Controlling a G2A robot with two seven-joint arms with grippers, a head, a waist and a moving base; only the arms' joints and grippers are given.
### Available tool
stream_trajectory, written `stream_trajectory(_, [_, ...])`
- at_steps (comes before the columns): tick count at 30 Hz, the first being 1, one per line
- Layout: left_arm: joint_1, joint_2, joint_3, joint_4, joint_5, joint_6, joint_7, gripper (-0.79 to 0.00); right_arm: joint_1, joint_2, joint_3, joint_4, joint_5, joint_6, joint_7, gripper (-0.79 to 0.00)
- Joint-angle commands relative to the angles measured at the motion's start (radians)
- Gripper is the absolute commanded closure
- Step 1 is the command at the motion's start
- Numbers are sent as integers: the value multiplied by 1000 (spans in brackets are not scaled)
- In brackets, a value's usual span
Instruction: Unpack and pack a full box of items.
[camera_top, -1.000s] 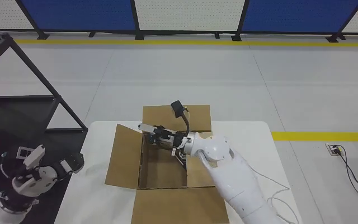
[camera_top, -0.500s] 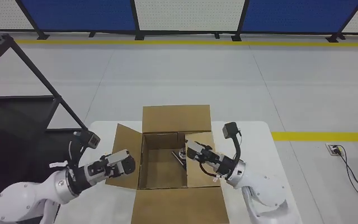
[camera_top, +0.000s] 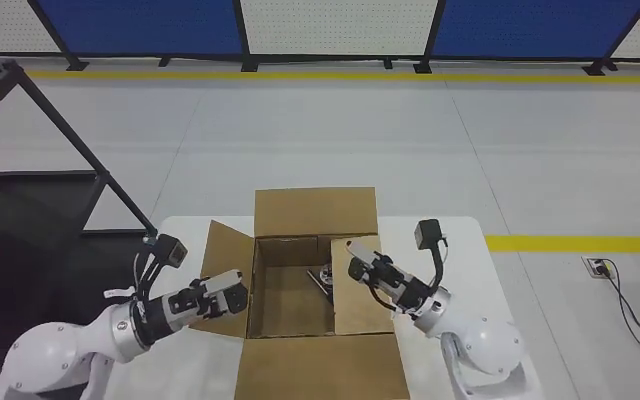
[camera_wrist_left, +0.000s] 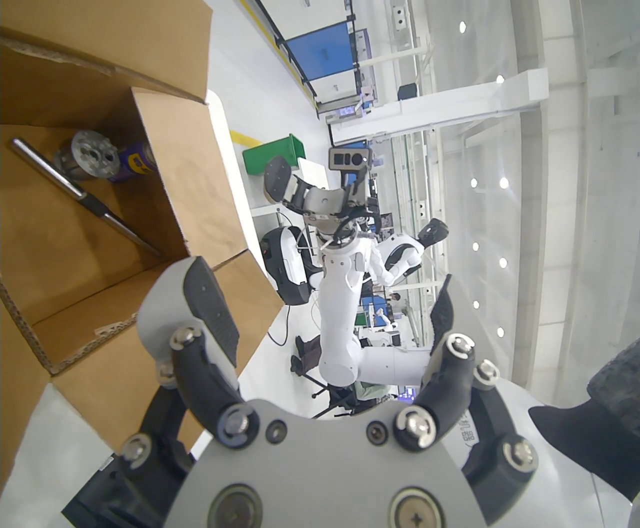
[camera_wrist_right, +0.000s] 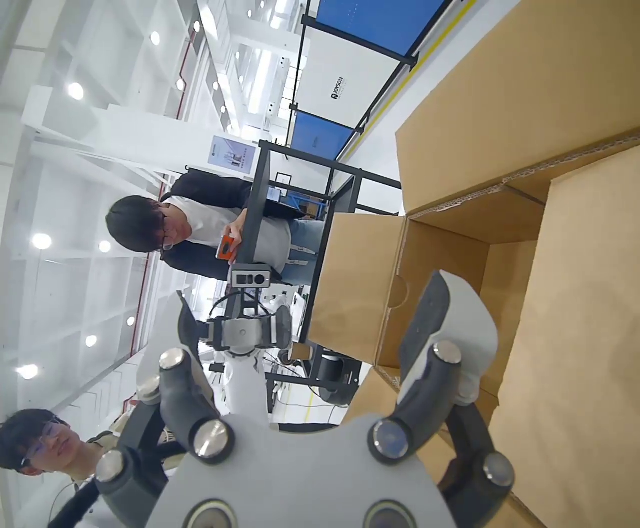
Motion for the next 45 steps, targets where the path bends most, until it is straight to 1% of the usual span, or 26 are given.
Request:
stream_trajectory(1, [-43, -3, 50, 26, -2, 23, 7, -785, 5, 2, 6, -11, 32, -12, -6, -785])
stream_trajectory(5, [-160, -13, 197, 94, 30, 77, 1, -785, -49, 16, 76, -85, 54, -36, 1, -785])
stream_trajectory(11, [-349, -48, 447, 206, 84, 112, -4, -785, -217, 36, 212, -205, 97, -79, -13, -785])
stream_trajectory(13, [-395, -63, 519, 235, 107, 112, 8, -785, -269, 41, 249, -225, 124, -97, -15, -785])
stream_trajectory(16, [-445, -79, 588, 293, 152, 100, 49, -785, -318, 47, 281, -241, 146, -116, -17, -785])
stream_trajectory(18, [-457, -87, 614, 331, 147, 94, 57, -785, -335, 51, 290, -246, 152, -125, -18, -785])
stream_trajectory(22, [-468, -91, 623, 411, 166, 73, 79, -785, -341, 57, 295, -247, 163, -131, -26, -785])
stream_trajectory(25, [-469, -94, 628, 447, 170, 65, 93, -785, -333, 62, 293, -249, 163, -129, -29, -785])
stream_trajectory(29, [-469, -107, 659, 476, 171, 52, 133, -785, -321, 69, 287, -250, 160, -123, -31, -785])
stream_trajectory(34, [-484, -132, 711, 500, 151, 29, 194, -785, -327, 78, 286, -254, 159, -121, -33, -785])
stream_trajectory(39, [-514, -165, 770, 556, 129, -1, 251, -785, -365, 86, 298, -279, 166, -133, -30, -785])
stream_trajectory(42, [-533, -182, 791, 584, 106, -23, 271, -785, -386, 91, 302, -290, 164, -137, -28, -785])
stream_trajectory(45, [-543, -194, 796, 591, 83, -51, 269, -785, -401, 96, 297, -298, 164, -140, -19, -785])
